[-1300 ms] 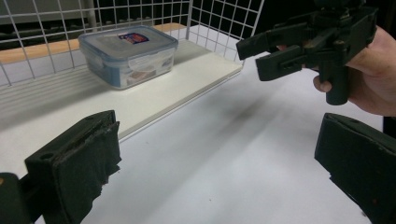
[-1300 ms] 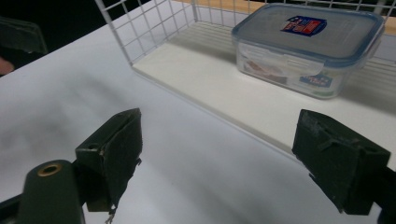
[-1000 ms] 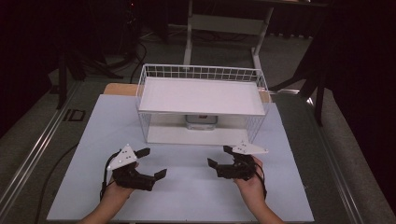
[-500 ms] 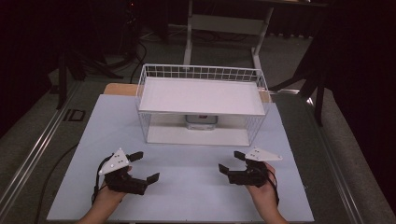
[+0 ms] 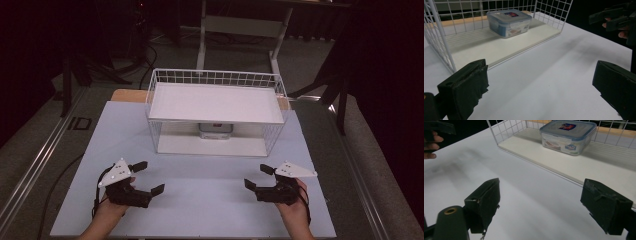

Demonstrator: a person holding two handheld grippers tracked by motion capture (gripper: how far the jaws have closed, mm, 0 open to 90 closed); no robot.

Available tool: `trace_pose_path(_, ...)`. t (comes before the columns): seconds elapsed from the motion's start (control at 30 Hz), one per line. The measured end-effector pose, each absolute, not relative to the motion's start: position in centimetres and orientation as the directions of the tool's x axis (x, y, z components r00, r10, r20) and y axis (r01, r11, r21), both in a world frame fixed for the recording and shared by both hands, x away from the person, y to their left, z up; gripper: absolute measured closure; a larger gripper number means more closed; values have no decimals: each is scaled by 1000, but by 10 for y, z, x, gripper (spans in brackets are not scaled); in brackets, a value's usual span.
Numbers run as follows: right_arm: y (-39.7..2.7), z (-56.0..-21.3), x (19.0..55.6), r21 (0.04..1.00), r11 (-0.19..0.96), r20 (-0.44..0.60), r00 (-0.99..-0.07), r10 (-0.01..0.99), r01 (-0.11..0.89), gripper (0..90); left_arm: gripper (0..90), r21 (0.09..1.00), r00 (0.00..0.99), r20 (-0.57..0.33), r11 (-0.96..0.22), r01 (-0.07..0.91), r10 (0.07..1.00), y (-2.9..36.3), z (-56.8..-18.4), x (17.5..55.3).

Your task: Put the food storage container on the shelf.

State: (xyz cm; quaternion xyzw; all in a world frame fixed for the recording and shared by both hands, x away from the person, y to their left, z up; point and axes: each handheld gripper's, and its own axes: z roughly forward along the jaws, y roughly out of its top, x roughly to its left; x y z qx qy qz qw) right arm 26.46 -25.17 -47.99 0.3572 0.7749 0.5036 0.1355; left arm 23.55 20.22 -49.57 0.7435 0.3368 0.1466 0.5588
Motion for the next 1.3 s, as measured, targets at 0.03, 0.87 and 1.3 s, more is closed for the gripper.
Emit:
trace_pose_path(0.03, -254, -480, 264, 875, 241, 150, -707, 691, 421, 158, 10, 930, 732, -160, -148, 336, 662, 202, -496, 235)
trace_pose_path(0.87, -274, -503, 276, 852, 268, 158, -709, 687, 449, 158, 10, 911, 741, -186, -168, 376, 646, 200, -511, 239)
trace_pose_path(1.3, -283, -506, 285, 853, 231, 186, -686, 704, 467, 152, 10, 905, 738, -195, -171, 389, 647, 201, -516, 244)
